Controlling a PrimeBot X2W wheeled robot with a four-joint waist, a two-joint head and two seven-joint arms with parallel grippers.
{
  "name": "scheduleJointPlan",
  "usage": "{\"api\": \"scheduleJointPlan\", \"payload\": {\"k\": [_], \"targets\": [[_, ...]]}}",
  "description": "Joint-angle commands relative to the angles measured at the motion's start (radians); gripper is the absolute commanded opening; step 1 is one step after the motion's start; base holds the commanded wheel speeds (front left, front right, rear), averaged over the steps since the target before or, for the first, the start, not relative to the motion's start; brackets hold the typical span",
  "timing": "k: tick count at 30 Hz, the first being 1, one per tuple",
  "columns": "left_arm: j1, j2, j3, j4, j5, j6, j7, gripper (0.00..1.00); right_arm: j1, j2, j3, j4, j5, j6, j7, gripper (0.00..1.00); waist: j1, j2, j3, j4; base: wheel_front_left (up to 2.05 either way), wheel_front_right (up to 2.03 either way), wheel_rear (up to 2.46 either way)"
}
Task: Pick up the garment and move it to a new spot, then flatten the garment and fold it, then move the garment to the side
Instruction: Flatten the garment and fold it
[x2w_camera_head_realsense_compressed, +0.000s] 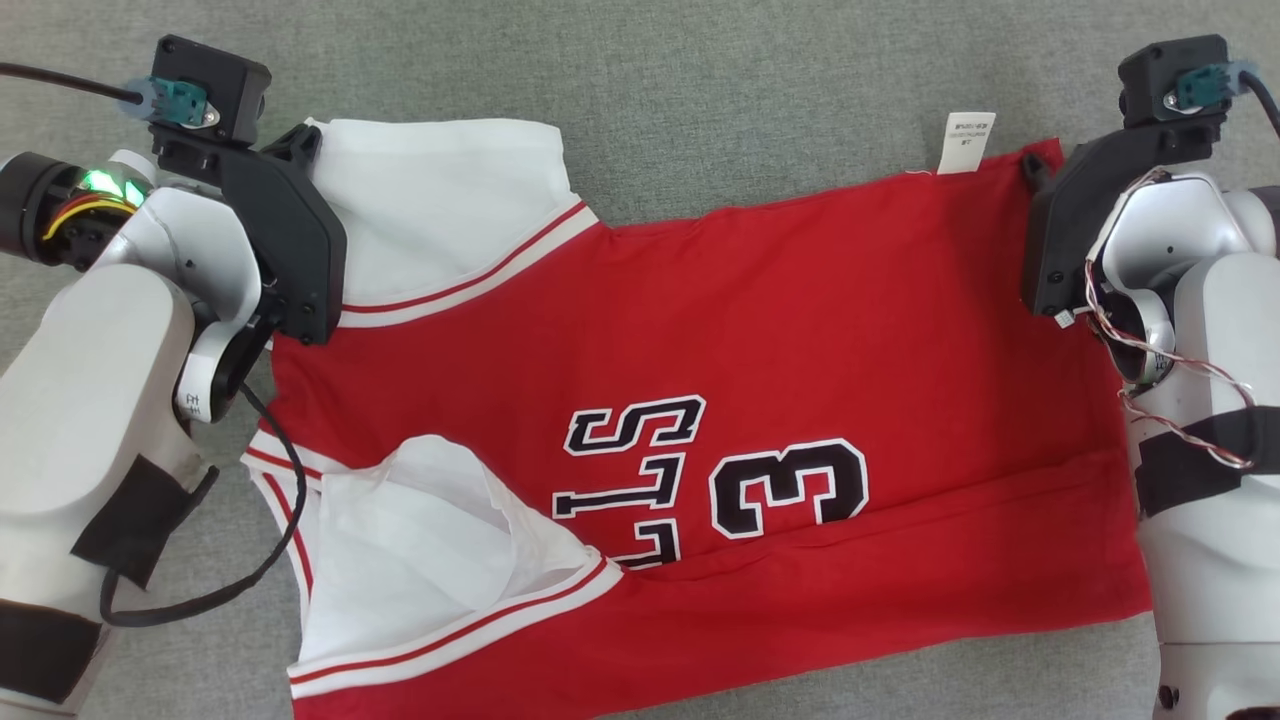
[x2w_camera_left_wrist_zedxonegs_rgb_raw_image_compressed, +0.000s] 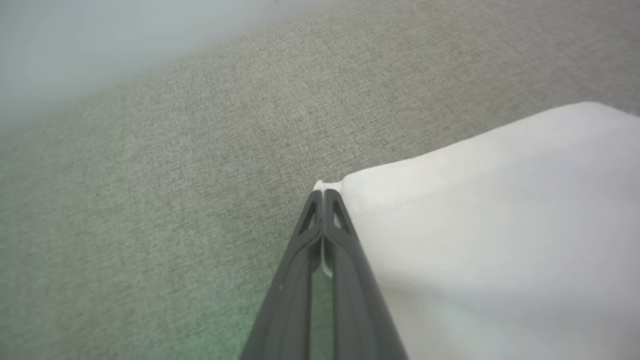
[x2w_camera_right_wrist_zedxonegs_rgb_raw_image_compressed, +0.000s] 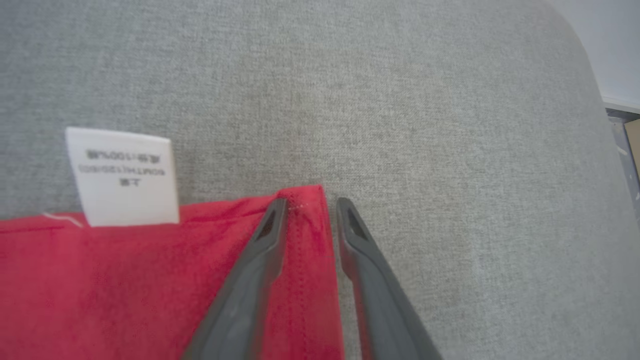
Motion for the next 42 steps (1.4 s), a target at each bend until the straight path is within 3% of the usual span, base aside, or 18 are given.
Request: {"api": "scheduleJointPlan", "payload": {"k": [1, 2, 4, 5, 6, 8, 14, 21, 27, 35, 42], "targets": [[0.016, 0.007, -0.002, 0.004, -0.014, -0.001, -0.004, 0.0, 0.002, 0.002, 0.002, 0.023, 0.014, -0.002, 0.015, 0.47, 0.0, 0.0, -0.001, 0.003, 0.0, 0.0, 0.0], [0.016, 0.006, -0.003, 0.004, -0.016, -0.002, -0.005, 0.0, 0.003, 0.004, 0.008, 0.032, 0.021, -0.002, 0.023, 0.46, 0.0, 0.0, -0.002, 0.004, 0.0, 0.0, 0.0], [0.016, 0.004, -0.003, 0.004, -0.014, -0.004, -0.007, 0.0, 0.005, -0.006, 0.021, 0.044, 0.032, -0.002, 0.031, 0.32, 0.0, 0.0, -0.004, 0.005, 0.0, 0.0, 0.0], [0.015, 0.003, -0.002, 0.004, -0.017, -0.004, -0.008, 0.0, 0.004, -0.012, 0.023, 0.043, 0.032, -0.002, 0.027, 0.12, 0.0, 0.0, -0.005, 0.005, 0.0, 0.0, 0.0], [0.016, 0.002, -0.001, 0.002, -0.018, -0.006, -0.012, 0.0, 0.003, -0.019, 0.024, 0.04, 0.034, -0.002, 0.016, 0.0, 0.0, 0.0, -0.007, 0.005, 0.0, 0.0, 0.0], [0.017, -0.005, 0.006, -0.004, -0.028, -0.01, -0.031, 0.0, 0.002, -0.034, 0.029, 0.034, 0.04, -0.002, -0.009, 0.0, 0.0, 0.0, -0.012, 0.006, 0.0, 0.0, 0.0], [0.066, -0.013, 0.05, -0.062, -0.149, -0.088, -0.082, 0.0, 0.045, -0.063, 0.064, -0.001, 0.072, -0.002, -0.068, 0.0, 0.0, 0.0, -0.053, 0.026, 0.0, 0.0, 0.0], [0.197, 0.056, 0.073, -0.24, -0.254, -0.12, -0.108, 0.0, 0.147, -0.111, 0.056, -0.063, 0.095, -0.002, -0.098, 0.0, 0.0, 0.0, -0.128, 0.062, 0.0, 0.0, 0.0], [0.327, 0.088, 0.085, -0.391, -0.331, -0.124, -0.118, 0.0, 0.234, -0.126, 0.025, -0.108, 0.105, -0.002, -0.123, 0.0, 0.0, 0.0, -0.19, 0.089, 0.0, 0.0, 0.0], [0.54, 0.134, 0.11, -0.59, -0.449, -0.096, -0.122, 0.0, 0.369, -0.165, 0.014, -0.143, 0.137, -0.002, -0.097, 0.0, 0.0, 0.0, -0.278, 0.127, 0.0, 0.0, 0.0], [0.714, 0.127, 0.122, -0.663, -0.496, -0.064, -0.186, 0.0, 0.474, -0.192, 0.025, -0.167, 0.177, -0.002, -0.064, 0.0, 0.0, 0.0, -0.35, 0.157, 0.0, 0.0, 0.0]]}}
